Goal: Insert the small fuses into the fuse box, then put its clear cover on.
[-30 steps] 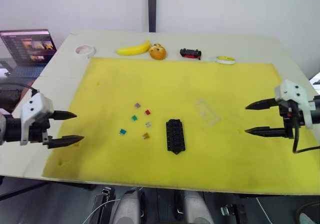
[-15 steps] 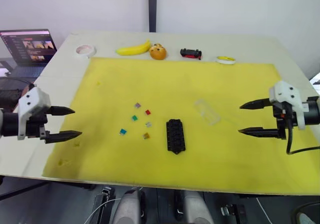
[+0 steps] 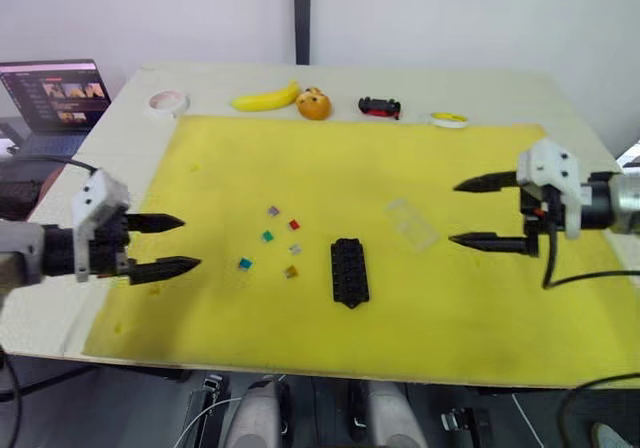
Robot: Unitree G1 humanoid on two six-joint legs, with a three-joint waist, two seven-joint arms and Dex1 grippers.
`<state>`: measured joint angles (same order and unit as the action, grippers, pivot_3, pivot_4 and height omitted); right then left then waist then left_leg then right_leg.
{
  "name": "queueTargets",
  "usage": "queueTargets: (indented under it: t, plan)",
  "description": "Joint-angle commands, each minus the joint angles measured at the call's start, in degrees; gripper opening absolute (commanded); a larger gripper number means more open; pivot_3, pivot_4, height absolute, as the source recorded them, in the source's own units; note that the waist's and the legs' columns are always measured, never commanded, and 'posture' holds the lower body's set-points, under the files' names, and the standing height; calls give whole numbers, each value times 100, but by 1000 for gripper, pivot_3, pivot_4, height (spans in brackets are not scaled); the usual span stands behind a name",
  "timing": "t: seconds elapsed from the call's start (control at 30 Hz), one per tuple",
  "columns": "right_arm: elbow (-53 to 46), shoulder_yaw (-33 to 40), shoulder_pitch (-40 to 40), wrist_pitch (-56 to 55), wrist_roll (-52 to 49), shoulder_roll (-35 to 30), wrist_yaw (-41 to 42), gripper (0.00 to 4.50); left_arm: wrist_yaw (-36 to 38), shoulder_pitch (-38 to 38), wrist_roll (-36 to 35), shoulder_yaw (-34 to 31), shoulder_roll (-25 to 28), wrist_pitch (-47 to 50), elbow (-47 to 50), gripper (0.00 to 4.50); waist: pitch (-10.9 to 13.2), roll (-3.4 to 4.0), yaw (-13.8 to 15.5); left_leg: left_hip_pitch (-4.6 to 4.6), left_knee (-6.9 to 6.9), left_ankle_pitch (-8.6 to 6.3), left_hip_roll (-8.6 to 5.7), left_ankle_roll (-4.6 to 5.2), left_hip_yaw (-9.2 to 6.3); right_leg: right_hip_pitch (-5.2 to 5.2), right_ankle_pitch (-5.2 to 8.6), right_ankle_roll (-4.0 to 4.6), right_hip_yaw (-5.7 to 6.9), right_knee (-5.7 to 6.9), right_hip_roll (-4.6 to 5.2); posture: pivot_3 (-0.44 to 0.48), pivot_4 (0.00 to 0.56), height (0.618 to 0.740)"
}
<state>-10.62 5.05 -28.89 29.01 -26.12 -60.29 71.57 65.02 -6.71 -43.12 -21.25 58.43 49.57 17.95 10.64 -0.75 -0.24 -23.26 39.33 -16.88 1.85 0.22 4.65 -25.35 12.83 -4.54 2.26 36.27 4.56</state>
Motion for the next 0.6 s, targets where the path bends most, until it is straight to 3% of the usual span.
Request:
queueTargets:
  t: [0.03,0.17,0.33,0.4,0.6]
  plan:
    - [-375,-357,-570,108,88,263,-279,4343,-882,153,-1256,-539,-188,1430,744,4500,1,-1,-46,-1,0,1,0,-2,-6,0,0,0,0,3,0,0,150,737]
    - [-607,-902,-1038,308,117,600,-296,4343,-2473,282,-3176,-1362,-430,2776,584,4500,1,-2,-55,0,0,8,2,-14,-16,0,0,0,0,8,-2,0,150,737]
    - [-885,-1261,-1486,1041,-290,1195,-394,4343,-5149,1763,-6573,-1510,-168,1839,342,4500,0,-6,-67,7,-1,7,6,-13,-21,1,1,1,-13,16,24,0,150,737]
    - [-971,-1380,-1631,1299,-344,1317,-459,4343,-5648,2220,-6979,-1363,-362,1369,499,4500,-1,-3,-60,6,-2,9,4,-19,-23,-1,1,3,-12,16,40,0,150,737]
    - [-1141,-1494,-1790,1543,-344,1353,-512,4343,-6718,2609,-6988,-871,-1454,309,1056,4500,-10,-15,-13,9,-3,12,-17,-25,-22,15,6,31,1,1,57,0,150,737]
